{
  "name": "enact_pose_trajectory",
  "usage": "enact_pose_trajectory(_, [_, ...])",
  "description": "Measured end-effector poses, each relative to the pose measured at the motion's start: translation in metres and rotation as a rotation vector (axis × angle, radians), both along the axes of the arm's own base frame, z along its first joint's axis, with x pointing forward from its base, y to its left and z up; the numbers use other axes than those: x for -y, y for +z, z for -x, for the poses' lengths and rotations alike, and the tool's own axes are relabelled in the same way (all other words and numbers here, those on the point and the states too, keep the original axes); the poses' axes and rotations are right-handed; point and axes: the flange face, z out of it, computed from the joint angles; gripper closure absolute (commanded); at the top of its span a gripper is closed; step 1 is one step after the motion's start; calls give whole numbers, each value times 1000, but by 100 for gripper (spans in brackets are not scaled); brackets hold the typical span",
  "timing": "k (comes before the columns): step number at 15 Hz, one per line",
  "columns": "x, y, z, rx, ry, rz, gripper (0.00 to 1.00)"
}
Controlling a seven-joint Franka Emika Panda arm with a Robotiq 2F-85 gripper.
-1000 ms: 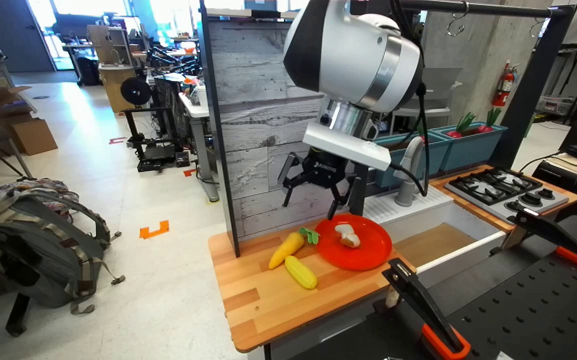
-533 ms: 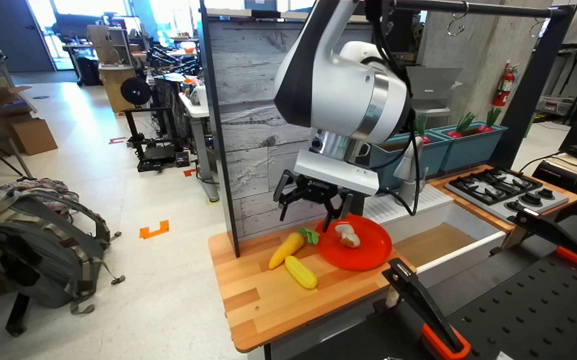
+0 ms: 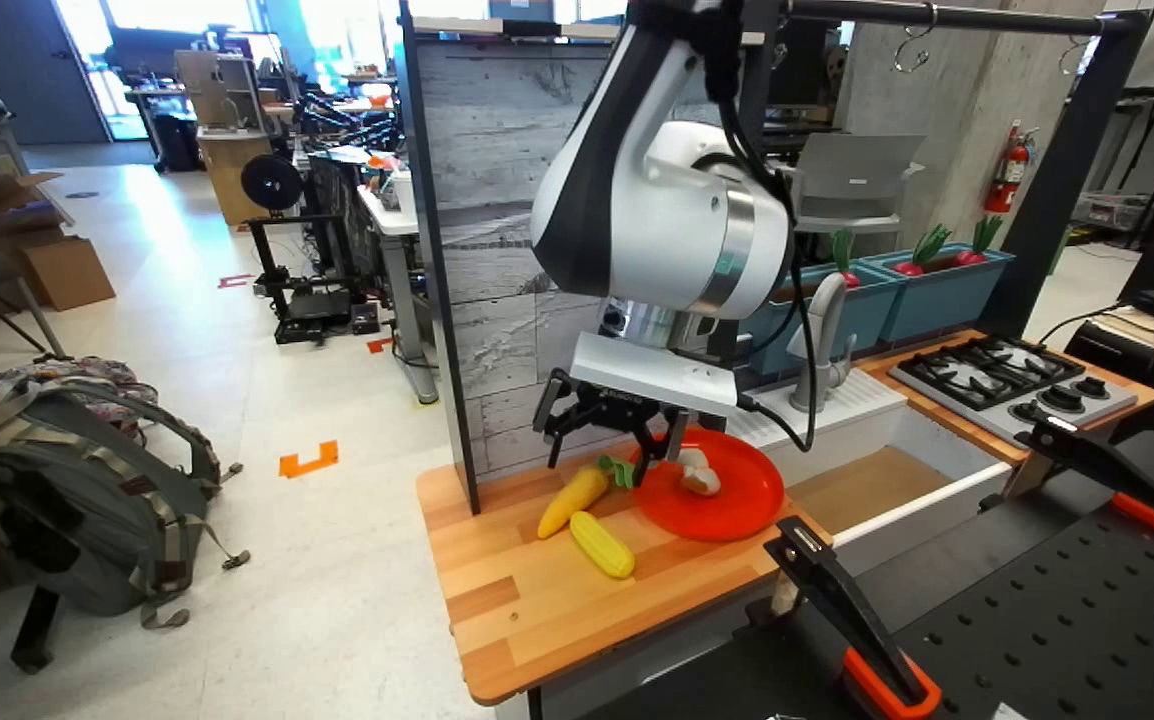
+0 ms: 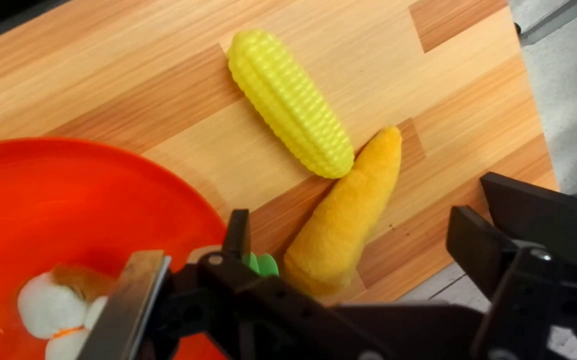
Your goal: Move the carrot forward
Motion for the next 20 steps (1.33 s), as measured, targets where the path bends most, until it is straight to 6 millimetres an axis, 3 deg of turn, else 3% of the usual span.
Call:
enact_pose_trajectory(2, [-5,-7,-1,-8,10,2,1])
enact_pose_trajectory(4, [-10,-15,0,-21,20,3,26])
enact_pose_trajectory(5, [-13,-18,0,-29,24,2,28])
enact_pose_trajectory(10, [-19,-27,-5,-51,30,-5,67])
enact_pose_trajectory(11, [-19,-28,-6,-50,29,-6,26])
enact_pose_trajectory(13, [-18,-27,-11,-40,25,-6,29])
enact_pose_trajectory(17, [-16,-25,-21,-20,16,-6,3])
enact_pose_trajectory(20, [-13,-27,-27,-10,7,-3,0])
